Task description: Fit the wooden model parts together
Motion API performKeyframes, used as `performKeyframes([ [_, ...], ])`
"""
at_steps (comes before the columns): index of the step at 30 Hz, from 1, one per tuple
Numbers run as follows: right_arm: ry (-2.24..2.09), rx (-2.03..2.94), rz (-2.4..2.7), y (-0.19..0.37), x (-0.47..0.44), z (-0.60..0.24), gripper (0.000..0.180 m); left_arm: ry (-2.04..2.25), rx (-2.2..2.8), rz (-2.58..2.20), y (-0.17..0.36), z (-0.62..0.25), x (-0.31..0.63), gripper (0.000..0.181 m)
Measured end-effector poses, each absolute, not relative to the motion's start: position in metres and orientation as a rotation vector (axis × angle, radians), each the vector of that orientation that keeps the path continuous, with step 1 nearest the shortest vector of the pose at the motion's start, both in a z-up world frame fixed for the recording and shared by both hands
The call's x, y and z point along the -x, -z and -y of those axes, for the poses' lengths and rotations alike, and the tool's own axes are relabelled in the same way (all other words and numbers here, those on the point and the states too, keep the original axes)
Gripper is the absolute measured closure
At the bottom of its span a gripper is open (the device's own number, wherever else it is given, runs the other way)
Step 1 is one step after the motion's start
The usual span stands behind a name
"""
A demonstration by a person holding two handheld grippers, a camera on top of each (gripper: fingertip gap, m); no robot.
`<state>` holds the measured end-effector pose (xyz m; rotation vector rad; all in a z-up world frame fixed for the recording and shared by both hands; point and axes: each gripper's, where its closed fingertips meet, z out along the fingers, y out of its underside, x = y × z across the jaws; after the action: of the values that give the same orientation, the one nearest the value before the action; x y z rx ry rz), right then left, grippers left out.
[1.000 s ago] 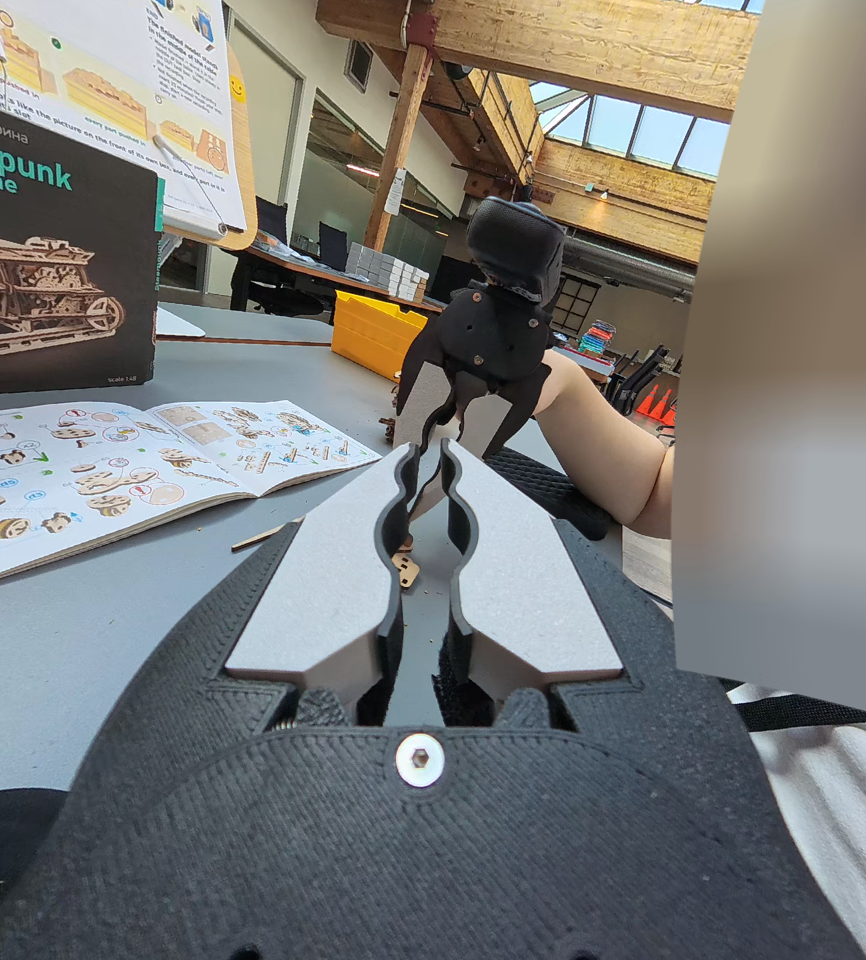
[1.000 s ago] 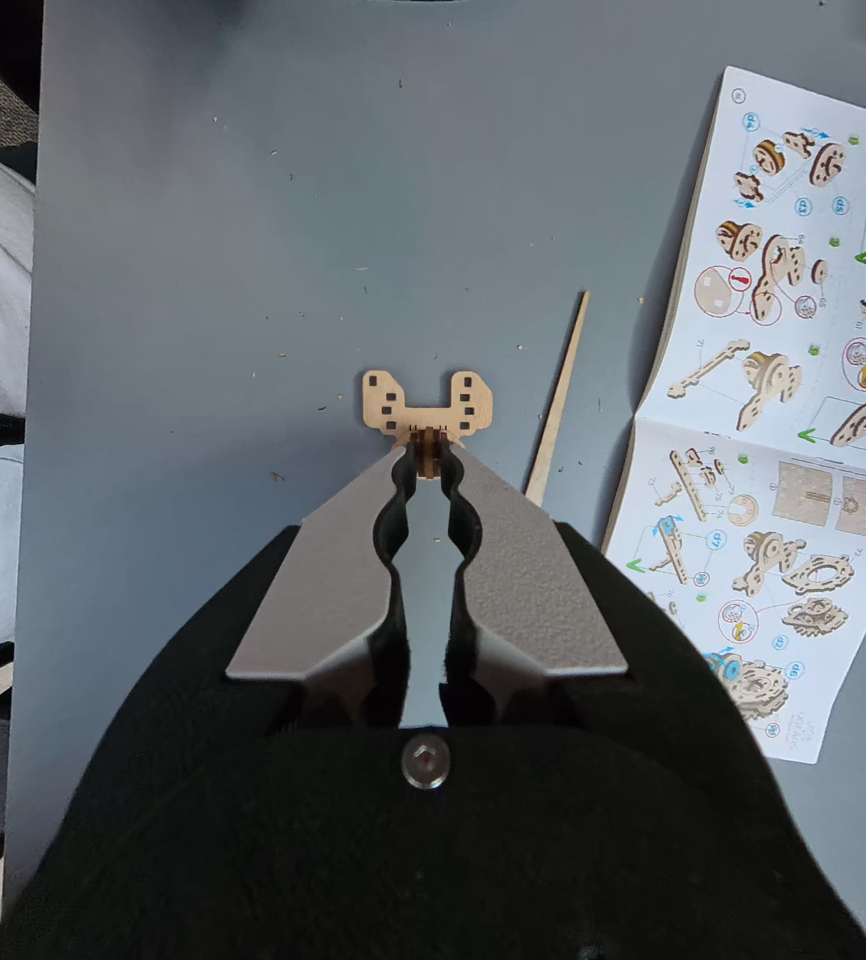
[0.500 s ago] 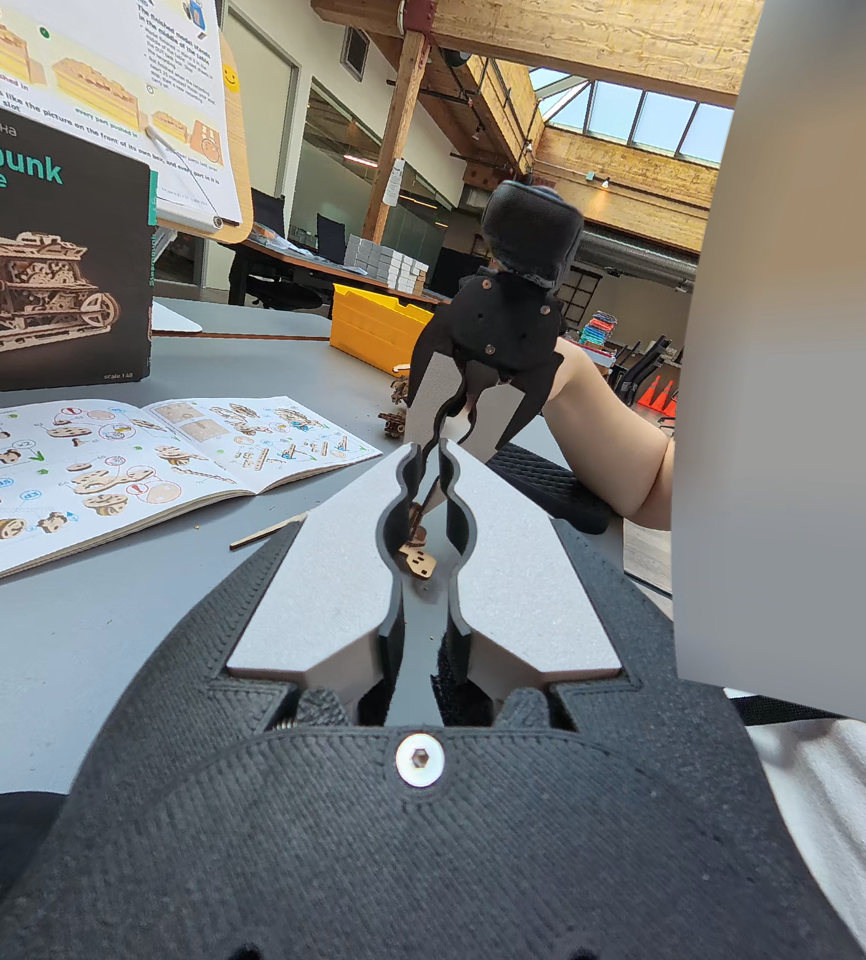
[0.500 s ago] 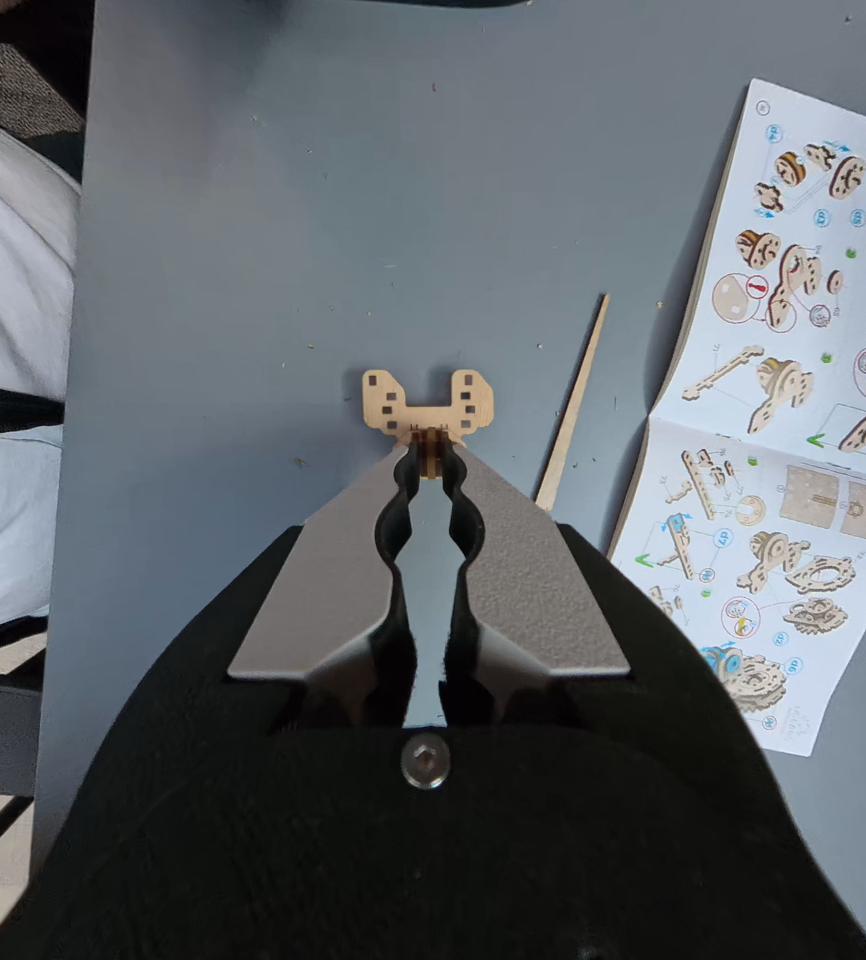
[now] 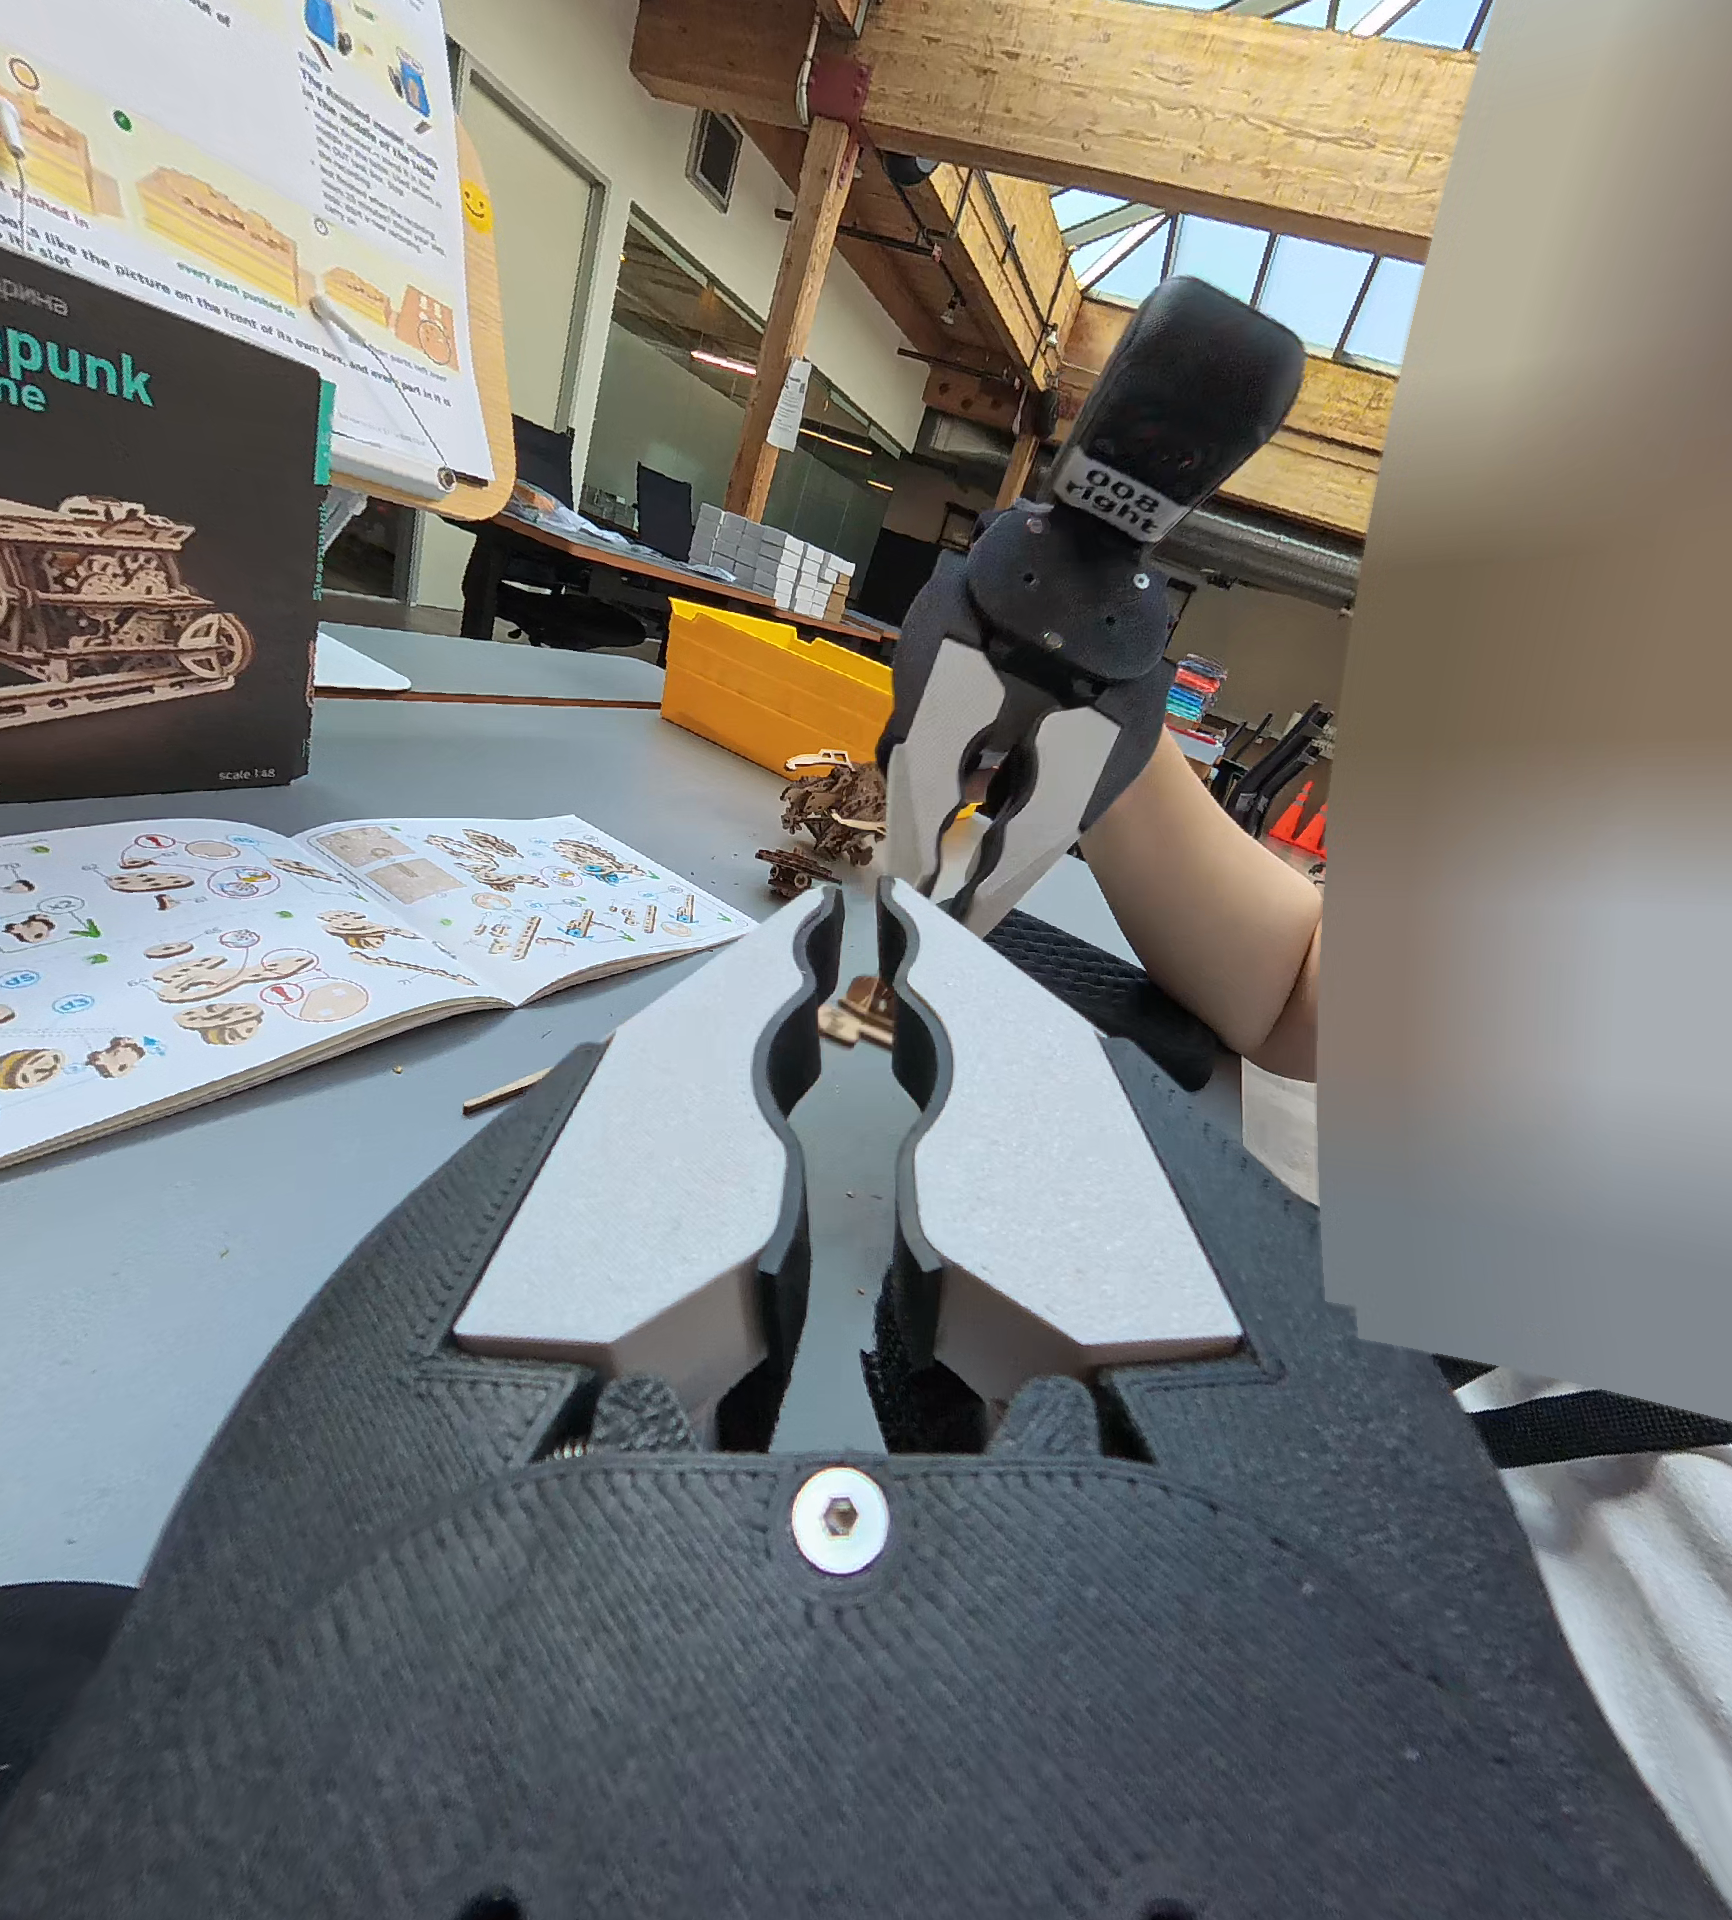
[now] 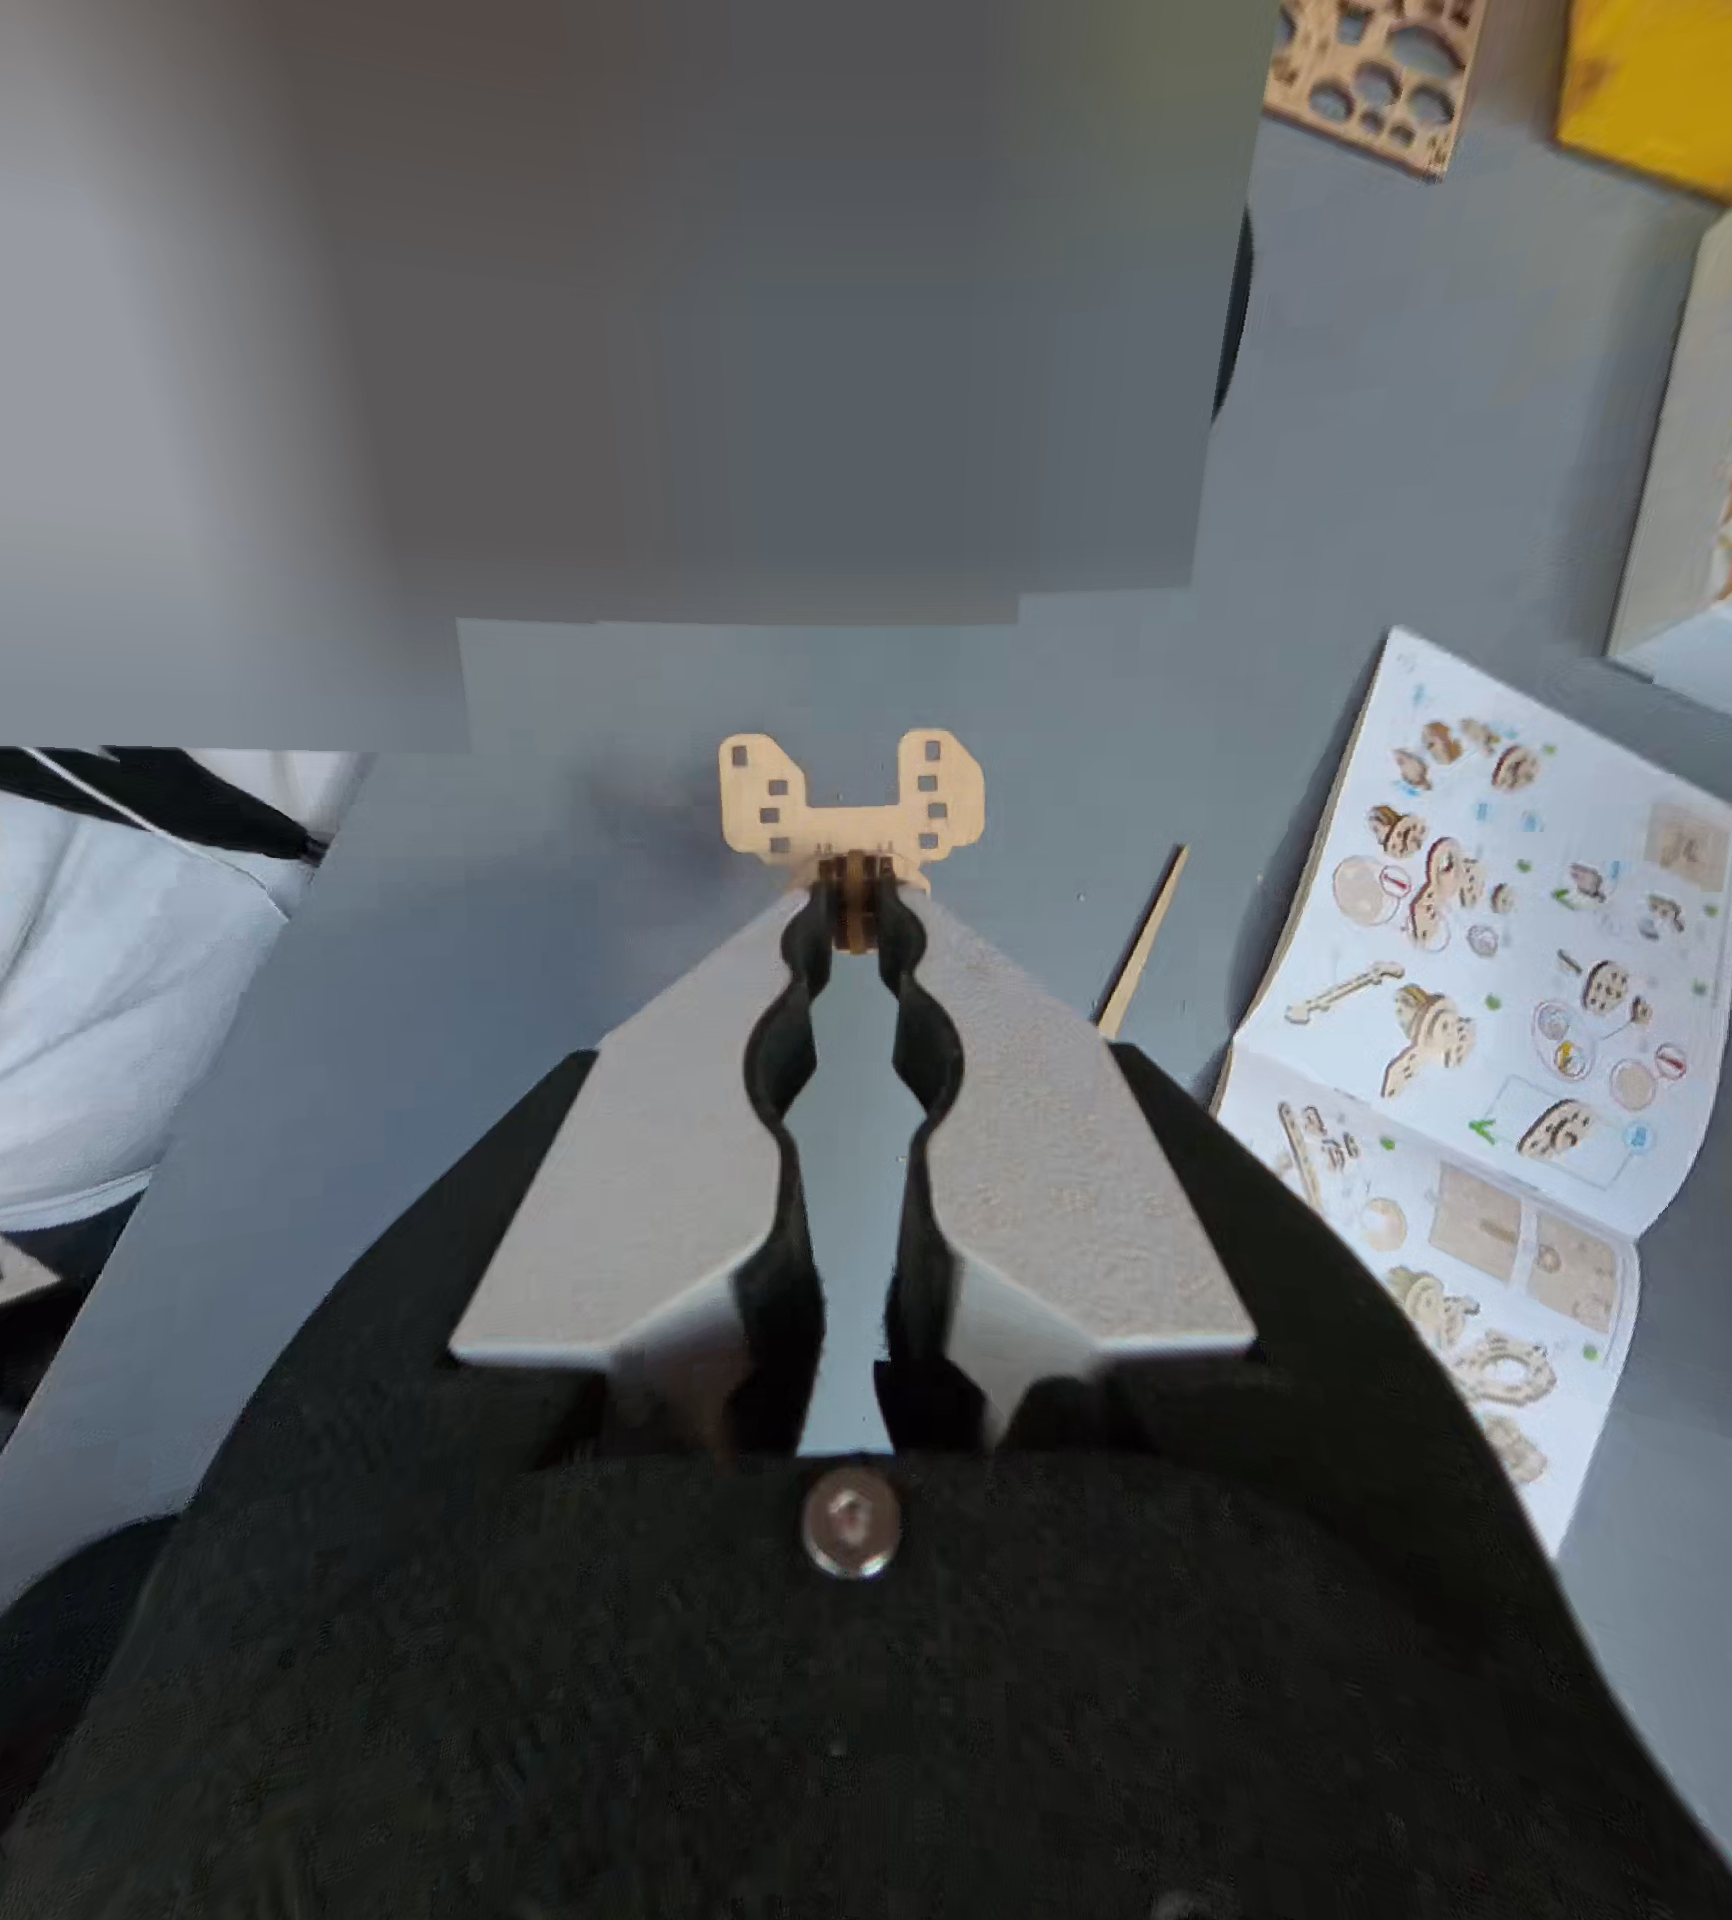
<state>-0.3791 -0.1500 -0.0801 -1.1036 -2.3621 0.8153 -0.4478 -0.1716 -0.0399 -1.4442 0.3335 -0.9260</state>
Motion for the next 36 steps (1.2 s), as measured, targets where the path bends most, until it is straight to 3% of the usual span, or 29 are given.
performKeyframes([
  [4,-1.242,0.741,2.063,0.0,0.37,0.158,0.172,0.942,1.427,-0.331,0.038,0.173,0.449,0.176],
  [8,-1.335,0.603,1.94,-0.03,0.358,0.158,0.172,0.912,1.438,-0.364,0.04,0.174,0.445,0.175],
  [30,-1.267,0.549,1.944,-0.031,0.359,0.165,0.172,0.903,1.431,-0.414,0.04,0.178,0.438,0.174],
  [36,-1.318,0.545,1.938,-0.024,0.367,0.174,0.172,1.016,1.299,-0.422,0.021,0.19,0.422,0.155],
])
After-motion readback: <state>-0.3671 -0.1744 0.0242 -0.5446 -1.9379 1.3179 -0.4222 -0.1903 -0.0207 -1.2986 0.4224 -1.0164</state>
